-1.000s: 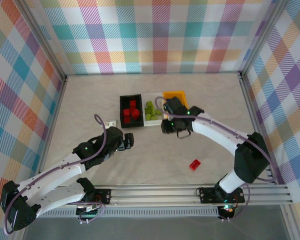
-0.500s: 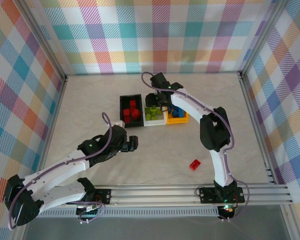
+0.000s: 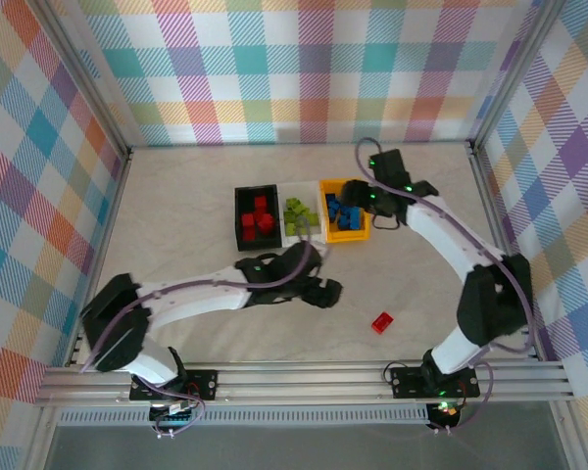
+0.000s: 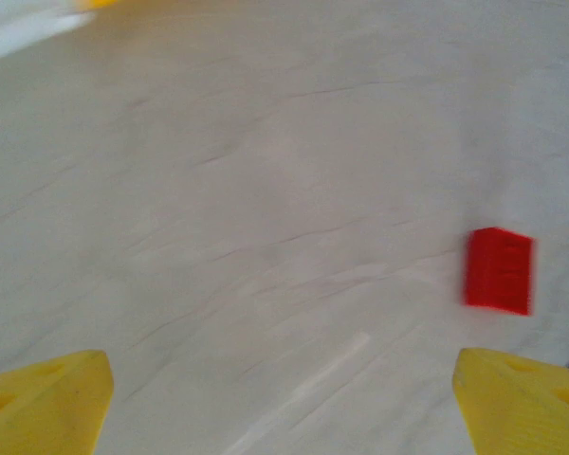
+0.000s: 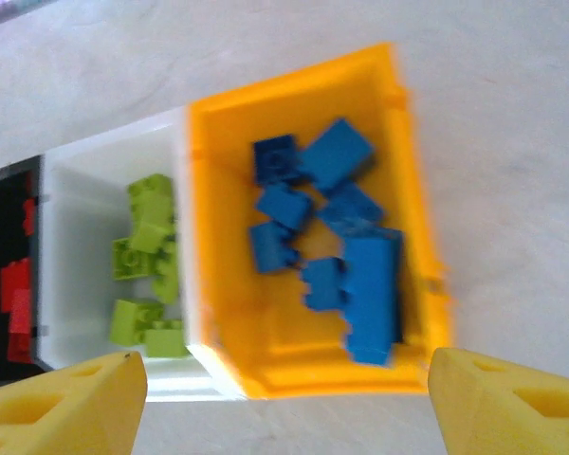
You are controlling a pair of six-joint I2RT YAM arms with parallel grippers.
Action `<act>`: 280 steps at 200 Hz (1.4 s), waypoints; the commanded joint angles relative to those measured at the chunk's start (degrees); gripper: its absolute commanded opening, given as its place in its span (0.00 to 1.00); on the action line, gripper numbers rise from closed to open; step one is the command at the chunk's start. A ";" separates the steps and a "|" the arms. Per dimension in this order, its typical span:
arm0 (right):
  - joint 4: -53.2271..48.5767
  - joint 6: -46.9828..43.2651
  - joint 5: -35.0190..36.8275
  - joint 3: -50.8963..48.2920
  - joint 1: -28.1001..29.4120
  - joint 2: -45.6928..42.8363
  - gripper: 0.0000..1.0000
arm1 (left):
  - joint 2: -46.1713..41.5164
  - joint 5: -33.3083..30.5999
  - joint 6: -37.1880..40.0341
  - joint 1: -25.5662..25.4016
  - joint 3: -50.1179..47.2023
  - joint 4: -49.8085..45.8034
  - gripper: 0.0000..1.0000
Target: Sort the legos into containers by color
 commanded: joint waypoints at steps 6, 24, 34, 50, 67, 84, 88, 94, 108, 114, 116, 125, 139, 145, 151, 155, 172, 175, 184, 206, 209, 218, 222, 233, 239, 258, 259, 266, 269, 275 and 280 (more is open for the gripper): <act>3.19 2.11 -3.31 -8.39 -3.40 -5.86 0.78 | 10.29 4.93 6.98 -5.86 8.86 3.26 0.88; 3.89 2.14 -4.35 -12.17 -5.84 -9.69 0.79 | 16.62 4.13 9.91 -8.91 13.86 2.21 0.86; 4.30 2.38 -5.28 -13.72 -7.34 -11.39 0.79 | 19.79 3.78 10.60 -10.09 16.25 1.49 0.85; 4.45 2.55 -6.32 -15.48 -9.32 -13.39 0.79 | 24.33 3.53 11.32 -11.33 20.33 0.34 0.83; 4.77 2.64 -7.62 -16.92 -11.07 -15.24 0.79 | 27.84 1.87 12.48 -12.72 23.27 -0.48 0.81; 4.96 2.74 -8.43 -17.83 -12.12 -16.69 0.79 | 30.89 -1.24 13.83 -13.74 25.99 -2.50 0.79; 4.93 2.75 -8.57 -18.01 -12.27 -16.91 0.79 | 31.59 -1.87 14.03 -13.85 26.47 -3.33 0.78; 5.04 2.75 -8.62 -18.19 -12.44 -17.22 0.79 | 32.35 -2.85 14.25 -13.96 27.03 -3.79 0.77; 5.29 2.75 -9.00 -18.49 -12.66 -17.64 0.79 | 33.77 -3.46 14.70 -14.08 27.98 -4.73 0.71; 5.40 2.74 -8.98 -18.59 -12.76 -17.68 0.79 | 34.08 -3.86 14.86 -14.10 28.25 -5.01 0.69; 5.42 2.70 -9.05 -18.59 -12.76 -17.67 0.79 | 34.23 -3.92 14.92 -14.11 28.39 -5.07 0.67; 5.48 2.78 -9.15 -18.67 -12.86 -17.61 0.79 | 34.54 -4.06 15.15 -14.26 28.52 -5.37 0.62; 5.91 2.91 -9.24 -18.93 -13.11 -17.73 0.79 | 34.64 -4.63 15.40 -14.40 28.52 -5.25 0.54; 6.06 2.95 -9.45 -18.94 -13.17 -17.69 0.79 | 34.57 -4.78 15.56 -14.46 28.45 -5.16 0.51; 6.19 2.99 -9.50 -18.94 -13.22 -17.61 0.79 | 34.48 -5.00 15.66 -14.41 28.47 -5.12 0.48; 6.29 2.95 -9.51 -18.94 -13.20 -17.57 0.79 | 34.35 -5.09 15.67 -14.38 28.36 -5.06 0.45; 6.25 3.14 -9.58 -18.85 -13.28 -17.29 0.79 | 33.48 -5.31 15.84 -14.50 27.62 -4.14 0.36; 6.24 3.09 -9.59 -18.93 -13.28 -17.20 0.79 | 33.32 -5.30 15.86 -14.52 27.53 -3.95 0.35; 6.33 3.17 -9.68 -18.94 -13.29 -17.12 0.79 | 32.72 -5.95 15.85 -14.54 26.92 -3.59 0.31; 6.37 3.16 -9.67 -18.89 -13.38 -17.12 0.79 | 29.84 -8.52 15.43 -14.42 24.22 -2.06 0.28; 6.39 3.11 -9.60 -18.86 -13.36 -17.12 0.80 | 29.12 -8.98 15.28 -14.27 23.72 -2.03 0.27; 6.35 3.10 -9.80 -18.85 -13.32 -17.01 0.79 | 27.08 -9.85 14.59 -13.75 21.90 -1.98 0.27; 6.34 3.10 -9.98 -18.84 -13.35 -16.97 0.79 | 25.88 -10.16 14.03 -13.41 20.84 -0.54 0.26; 6.61 2.95 -10.41 -18.85 -13.28 -16.94 0.79 | 22.18 -10.88 12.57 -12.03 17.61 0.86 0.26; 6.76 3.09 -10.83 -18.93 -13.31 -16.92 0.79 | 20.01 -11.72 11.55 -11.18 15.78 1.09 0.25; 7.19 3.03 -11.97 -19.25 -12.39 -16.65 0.79 | 10.90 -15.27 8.85 -8.10 9.46 1.61 0.25; 7.19 3.02 -11.92 -19.27 -12.27 -16.62 0.79 | 10.43 -15.43 8.70 -7.94 9.32 1.54 0.25; 7.19 2.84 -11.48 -19.37 -11.34 -16.58 0.79 | 7.27 -17.97 7.78 -6.72 7.53 0.58 0.25; 7.26 2.77 -11.33 -19.45 -10.90 -16.51 0.79 | 5.86 -18.87 7.51 -6.28 6.91 0.08 0.25; 7.35 2.58 -10.99 -19.55 -9.92 -16.49 0.79 | 3.31 -20.87 6.89 -4.98 5.76 -0.95 0.26; 7.38 2.47 -10.61 -19.72 -8.81 -16.29 0.79 | 1.44 -22.85 6.12 -3.73 5.19 -3.15 0.27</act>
